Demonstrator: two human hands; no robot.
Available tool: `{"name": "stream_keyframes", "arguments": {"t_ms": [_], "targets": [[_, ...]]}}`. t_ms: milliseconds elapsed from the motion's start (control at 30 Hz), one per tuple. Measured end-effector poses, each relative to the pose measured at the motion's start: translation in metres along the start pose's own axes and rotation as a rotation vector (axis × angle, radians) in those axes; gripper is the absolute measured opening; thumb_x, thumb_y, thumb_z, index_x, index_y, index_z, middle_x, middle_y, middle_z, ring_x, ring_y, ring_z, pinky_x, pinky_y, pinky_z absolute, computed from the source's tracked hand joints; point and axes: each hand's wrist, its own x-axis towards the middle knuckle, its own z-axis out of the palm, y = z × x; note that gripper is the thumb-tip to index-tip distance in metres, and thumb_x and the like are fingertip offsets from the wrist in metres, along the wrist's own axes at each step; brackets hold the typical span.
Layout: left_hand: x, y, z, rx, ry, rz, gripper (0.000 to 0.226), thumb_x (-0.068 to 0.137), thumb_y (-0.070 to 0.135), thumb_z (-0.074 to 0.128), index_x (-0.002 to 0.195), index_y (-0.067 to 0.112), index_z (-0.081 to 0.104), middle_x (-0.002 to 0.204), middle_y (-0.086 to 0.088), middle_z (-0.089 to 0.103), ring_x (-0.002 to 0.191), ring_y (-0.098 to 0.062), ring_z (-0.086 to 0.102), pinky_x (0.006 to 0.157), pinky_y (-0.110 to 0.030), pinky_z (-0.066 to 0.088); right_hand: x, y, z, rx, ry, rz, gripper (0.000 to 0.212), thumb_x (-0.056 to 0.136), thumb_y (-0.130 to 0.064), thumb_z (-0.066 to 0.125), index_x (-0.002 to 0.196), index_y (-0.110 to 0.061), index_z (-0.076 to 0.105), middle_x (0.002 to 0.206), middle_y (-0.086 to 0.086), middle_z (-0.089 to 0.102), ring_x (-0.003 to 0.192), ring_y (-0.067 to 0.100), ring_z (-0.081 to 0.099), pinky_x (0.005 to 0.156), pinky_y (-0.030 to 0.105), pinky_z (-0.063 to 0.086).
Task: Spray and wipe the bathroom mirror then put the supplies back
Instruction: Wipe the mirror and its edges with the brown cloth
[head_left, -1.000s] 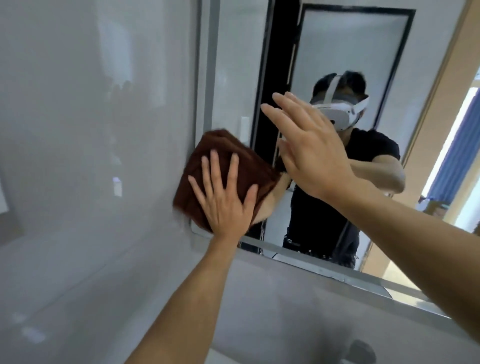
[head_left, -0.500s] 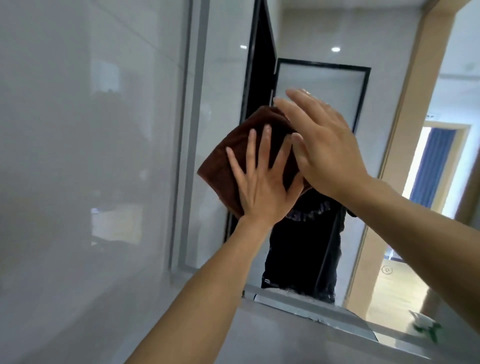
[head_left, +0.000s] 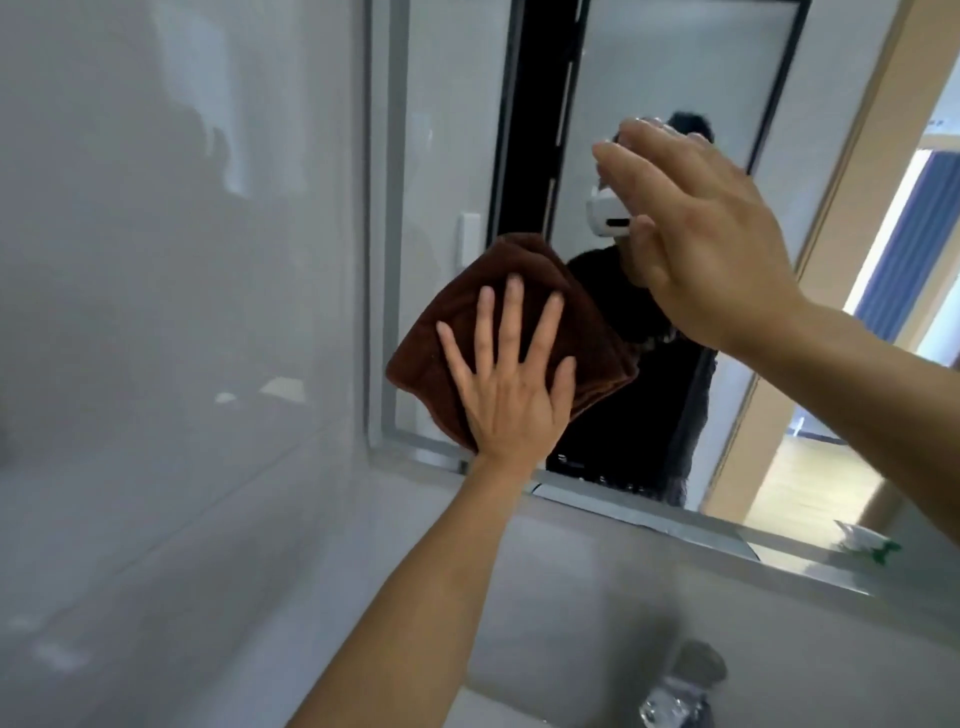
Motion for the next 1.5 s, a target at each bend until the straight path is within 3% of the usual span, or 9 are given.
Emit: {"name": "stream_keyframes", "arguments": {"t_ms": [167, 300, 567, 667, 833, 1033, 1200, 1333, 1500], "targets": [[-0.065, -0.068, 0.006, 0.007, -0.011, -0.219, 0.055, 0.102, 0.044, 0.03, 0.154, 0.024, 0.03, 0.162, -0.015, 0.029, 0.152, -0.035, 0.021, 0.114, -0.07, 0.017, -0.023, -0.035, 0.019, 0.044, -0.078, -0.041, 0.057, 0.095, -0.005, 0.037, 0.151, -0.013, 0.041, 0.156, 0.014, 0.04, 0.146, 0.03, 0.034, 0.121, 0.045, 0.026], [-0.085, -0.095, 0.004, 0.013, -0.043, -0.186, 0.056, 0.104, 0.045, 0.024, 0.155, 0.021, 0.027, 0.162, -0.018, 0.027, 0.152, -0.036, 0.019, 0.116, -0.067, 0.018, -0.041, -0.051, 0.022, 0.089, -0.125, -0.068, 0.06, 0.092, -0.008, 0.033, 0.151, -0.014, 0.041, 0.157, 0.013, 0.039, 0.147, 0.029, 0.034, 0.121, 0.044, 0.025], [-0.086, 0.013, 0.015, -0.061, 0.014, -0.428, 0.056, 0.102, 0.04, 0.035, 0.153, 0.016, 0.036, 0.162, -0.018, 0.025, 0.152, -0.036, 0.019, 0.116, -0.068, 0.015, -0.075, -0.022, -0.012, 0.107, -0.086, -0.005, 0.06, 0.092, -0.007, 0.036, 0.151, -0.015, 0.042, 0.157, 0.012, 0.039, 0.146, 0.029, 0.035, 0.122, 0.044, 0.024], [-0.095, 0.074, 0.023, -0.107, -0.028, -0.25, 0.054, 0.102, 0.044, 0.039, 0.152, 0.025, 0.035, 0.163, -0.015, 0.026, 0.152, -0.037, 0.019, 0.116, -0.069, 0.014, -0.082, -0.006, -0.024, 0.096, -0.082, 0.002, 0.059, 0.093, -0.002, 0.04, 0.151, -0.013, 0.041, 0.156, 0.014, 0.04, 0.145, 0.03, 0.035, 0.12, 0.044, 0.027], [-0.123, 0.128, 0.031, -0.087, -0.177, 0.244, 0.056, 0.103, 0.052, 0.04, 0.155, 0.041, 0.021, 0.168, 0.002, -0.002, 0.155, -0.026, 0.011, 0.119, -0.066, 0.01, -0.091, 0.006, -0.033, 0.079, -0.081, 0.022, 0.059, 0.094, 0.001, 0.042, 0.151, -0.013, 0.041, 0.156, 0.013, 0.04, 0.145, 0.03, 0.034, 0.12, 0.043, 0.027], [-0.076, 0.077, 0.022, -0.03, -0.2, 0.63, 0.054, 0.095, 0.057, 0.055, 0.146, 0.041, 0.046, 0.163, 0.0, 0.025, 0.151, -0.025, 0.022, 0.119, -0.064, 0.012, -0.082, 0.015, -0.042, 0.048, -0.043, 0.041, 0.058, 0.095, 0.001, 0.044, 0.151, -0.013, 0.042, 0.155, 0.012, 0.041, 0.144, 0.029, 0.036, 0.118, 0.045, 0.03], [0.034, 0.051, -0.005, 0.028, -0.087, 0.578, 0.067, 0.091, 0.063, 0.056, 0.149, 0.032, 0.046, 0.16, -0.007, 0.033, 0.15, -0.029, 0.029, 0.116, -0.07, 0.014, -0.061, 0.028, -0.053, 0.024, 0.035, 0.103, 0.054, 0.098, -0.002, 0.043, 0.15, -0.015, 0.043, 0.156, 0.011, 0.04, 0.145, 0.027, 0.035, 0.119, 0.045, 0.031], [0.11, 0.063, -0.024, 0.107, -0.081, 0.53, 0.078, 0.092, 0.07, 0.044, 0.157, 0.029, 0.031, 0.165, -0.006, 0.024, 0.153, -0.029, 0.018, 0.118, -0.067, 0.007, -0.045, 0.036, -0.062, 0.025, 0.122, 0.184, 0.054, 0.097, -0.007, 0.038, 0.15, -0.015, 0.042, 0.156, 0.01, 0.04, 0.145, 0.025, 0.035, 0.12, 0.041, 0.028], [0.078, 0.088, -0.012, 0.055, -0.097, 0.556, 0.073, 0.095, 0.063, 0.047, 0.156, 0.027, 0.032, 0.165, -0.01, 0.023, 0.153, -0.034, 0.017, 0.119, -0.065, 0.009, -0.041, 0.047, -0.068, -0.018, 0.195, 0.268, 0.055, 0.098, -0.007, 0.039, 0.152, -0.018, 0.039, 0.158, 0.006, 0.037, 0.146, 0.021, 0.031, 0.12, 0.029, 0.022]]}}
